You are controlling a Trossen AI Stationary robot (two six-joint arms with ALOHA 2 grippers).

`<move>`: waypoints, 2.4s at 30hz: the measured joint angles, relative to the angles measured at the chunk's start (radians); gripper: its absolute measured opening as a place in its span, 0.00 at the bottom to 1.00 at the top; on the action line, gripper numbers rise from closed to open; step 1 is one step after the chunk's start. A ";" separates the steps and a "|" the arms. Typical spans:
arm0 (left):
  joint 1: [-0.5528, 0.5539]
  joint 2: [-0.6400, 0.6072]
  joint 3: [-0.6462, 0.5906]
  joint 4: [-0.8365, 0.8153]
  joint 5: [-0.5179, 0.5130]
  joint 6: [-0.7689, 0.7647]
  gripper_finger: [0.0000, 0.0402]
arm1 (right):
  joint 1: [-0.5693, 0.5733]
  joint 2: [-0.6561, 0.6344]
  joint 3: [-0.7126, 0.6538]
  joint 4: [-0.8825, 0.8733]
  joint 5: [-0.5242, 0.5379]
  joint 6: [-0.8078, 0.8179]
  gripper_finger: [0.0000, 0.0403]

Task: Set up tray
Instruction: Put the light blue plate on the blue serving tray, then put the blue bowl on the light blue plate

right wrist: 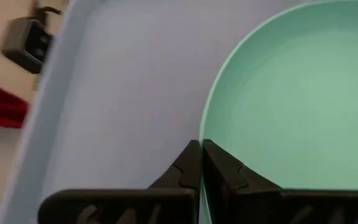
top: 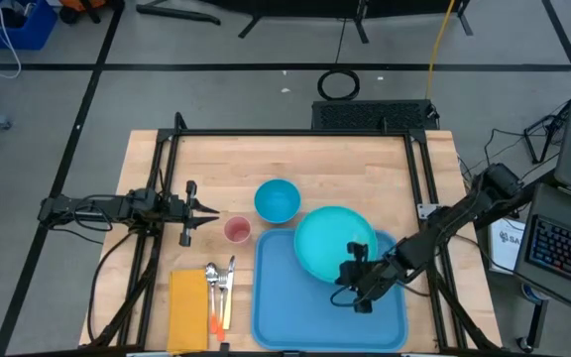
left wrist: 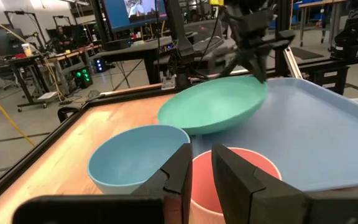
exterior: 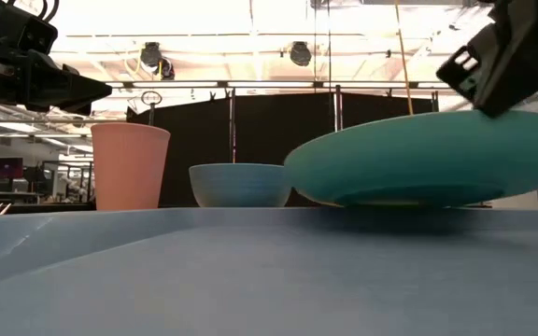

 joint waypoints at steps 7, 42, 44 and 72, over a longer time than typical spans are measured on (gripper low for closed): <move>0.000 0.000 0.000 0.000 0.000 0.000 0.17 | 0.009 0.079 0.000 0.155 -0.079 0.027 0.00; 0.000 0.000 0.000 0.000 0.000 0.000 0.17 | 0.125 0.142 0.000 0.303 -0.153 0.403 0.00; 0.000 0.000 0.000 0.000 0.000 0.000 0.17 | 0.124 0.174 0.000 0.329 -0.177 0.433 0.00; 0.000 0.000 0.000 0.000 0.000 0.000 0.17 | 0.116 0.273 -0.001 0.647 -0.267 0.307 0.00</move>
